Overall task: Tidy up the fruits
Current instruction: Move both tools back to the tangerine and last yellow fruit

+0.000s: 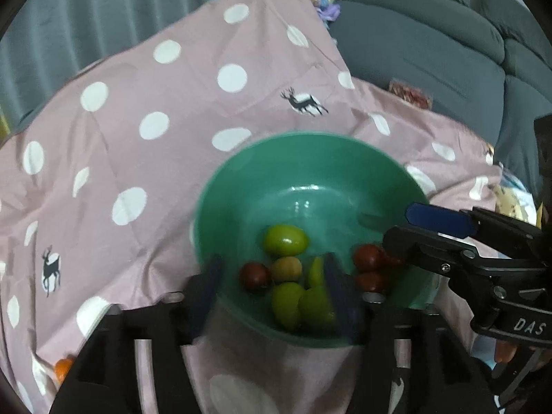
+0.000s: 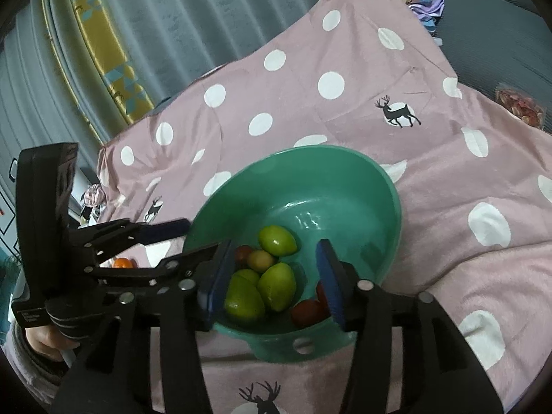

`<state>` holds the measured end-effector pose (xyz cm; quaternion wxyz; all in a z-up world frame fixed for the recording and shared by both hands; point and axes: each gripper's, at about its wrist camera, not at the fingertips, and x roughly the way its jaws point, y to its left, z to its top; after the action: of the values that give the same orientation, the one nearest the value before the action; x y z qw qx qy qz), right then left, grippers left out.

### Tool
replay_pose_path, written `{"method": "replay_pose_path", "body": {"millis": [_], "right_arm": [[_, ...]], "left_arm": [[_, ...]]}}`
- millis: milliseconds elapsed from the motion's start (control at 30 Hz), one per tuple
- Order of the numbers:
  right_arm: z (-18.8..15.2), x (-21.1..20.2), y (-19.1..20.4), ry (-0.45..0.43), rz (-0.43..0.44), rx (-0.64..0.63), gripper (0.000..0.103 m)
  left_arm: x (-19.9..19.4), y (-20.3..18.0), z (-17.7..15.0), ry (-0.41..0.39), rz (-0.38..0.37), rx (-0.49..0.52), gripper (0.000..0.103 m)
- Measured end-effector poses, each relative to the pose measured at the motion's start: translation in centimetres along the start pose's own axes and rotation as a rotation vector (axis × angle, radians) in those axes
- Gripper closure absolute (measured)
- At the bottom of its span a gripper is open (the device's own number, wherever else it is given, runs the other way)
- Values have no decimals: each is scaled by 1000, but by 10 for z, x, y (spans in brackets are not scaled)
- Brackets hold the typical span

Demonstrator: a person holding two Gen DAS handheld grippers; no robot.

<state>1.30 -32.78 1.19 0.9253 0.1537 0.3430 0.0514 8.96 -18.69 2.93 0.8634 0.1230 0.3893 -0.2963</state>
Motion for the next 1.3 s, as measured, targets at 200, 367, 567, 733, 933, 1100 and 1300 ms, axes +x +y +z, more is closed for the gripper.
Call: {"method": "replay_pose_path", "body": {"millis": [200,367,567,733,933,1100,1300], "right_arm": [[-7,-16,6,-16,8,0,49],[-17,-24,13,15,39,-39,47],[-30,-30,32,72,91,-139,44],[-35,-27,51,103,126,-183,43],[-44,-15,80,153,190,-224,43],[-58,9,112,238,253,-249,43],[-67,43,159,317,299,-315,43]], "left_arm": [[-31,13,-15,-58,-19,-73,26],[-53,31,-53,-52,10,-139,24],[-72,57,-119,12,83,-224,24],[-90,89,-166,50,94,-362,24],[-114,121,-201,20,104,-512,24],[-126,133,-214,-1,155,-543,24],[-128,138,-219,-16,157,-525,24]]}}
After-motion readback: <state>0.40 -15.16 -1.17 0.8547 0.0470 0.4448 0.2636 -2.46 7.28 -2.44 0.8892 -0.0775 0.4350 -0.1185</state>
